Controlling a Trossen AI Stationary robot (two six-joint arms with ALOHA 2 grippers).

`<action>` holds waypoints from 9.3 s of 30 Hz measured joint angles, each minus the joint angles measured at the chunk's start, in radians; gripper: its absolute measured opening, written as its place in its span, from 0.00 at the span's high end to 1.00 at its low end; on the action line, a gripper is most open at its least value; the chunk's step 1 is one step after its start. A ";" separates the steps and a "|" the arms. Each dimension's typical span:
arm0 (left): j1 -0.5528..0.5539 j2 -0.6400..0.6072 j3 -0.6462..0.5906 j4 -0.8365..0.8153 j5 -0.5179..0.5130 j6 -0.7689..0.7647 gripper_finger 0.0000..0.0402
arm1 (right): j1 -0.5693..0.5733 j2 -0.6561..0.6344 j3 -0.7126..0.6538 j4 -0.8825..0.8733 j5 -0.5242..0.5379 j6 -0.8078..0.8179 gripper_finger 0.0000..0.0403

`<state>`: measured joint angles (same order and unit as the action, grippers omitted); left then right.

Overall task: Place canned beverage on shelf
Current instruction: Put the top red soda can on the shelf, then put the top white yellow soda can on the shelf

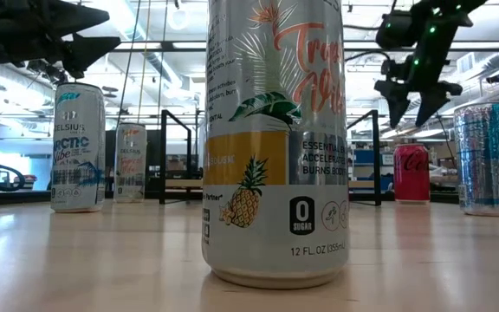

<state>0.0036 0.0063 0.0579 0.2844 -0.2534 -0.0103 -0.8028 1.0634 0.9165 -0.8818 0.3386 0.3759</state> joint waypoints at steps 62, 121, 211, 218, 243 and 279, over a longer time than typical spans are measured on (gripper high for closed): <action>0.000 0.000 0.001 -0.035 0.000 -0.030 0.24 | -0.076 0.024 0.407 0.067 -0.169 -0.183 0.28; 0.000 0.000 0.001 -0.091 -0.001 -0.031 0.24 | 0.116 0.600 0.451 0.146 -0.168 -0.306 0.28; 0.000 0.000 0.001 -0.078 0.000 -0.030 0.24 | 0.164 0.532 0.400 0.161 -0.038 -0.248 0.21; 0.000 0.000 0.001 -0.078 0.000 -0.031 0.24 | 0.164 0.532 0.431 0.137 0.003 -0.285 0.21; 0.000 0.000 0.022 -0.080 -0.105 -0.018 0.24 | 0.169 0.337 0.508 0.109 -0.299 -0.372 0.21; 0.068 0.199 0.107 -0.235 -0.246 -0.062 0.22 | 0.169 0.331 0.507 0.109 -0.314 -0.371 0.21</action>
<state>0.0714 0.2050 0.1654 0.0497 -0.4998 -0.0720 -0.6334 1.3949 1.4239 -0.7731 0.0242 0.0050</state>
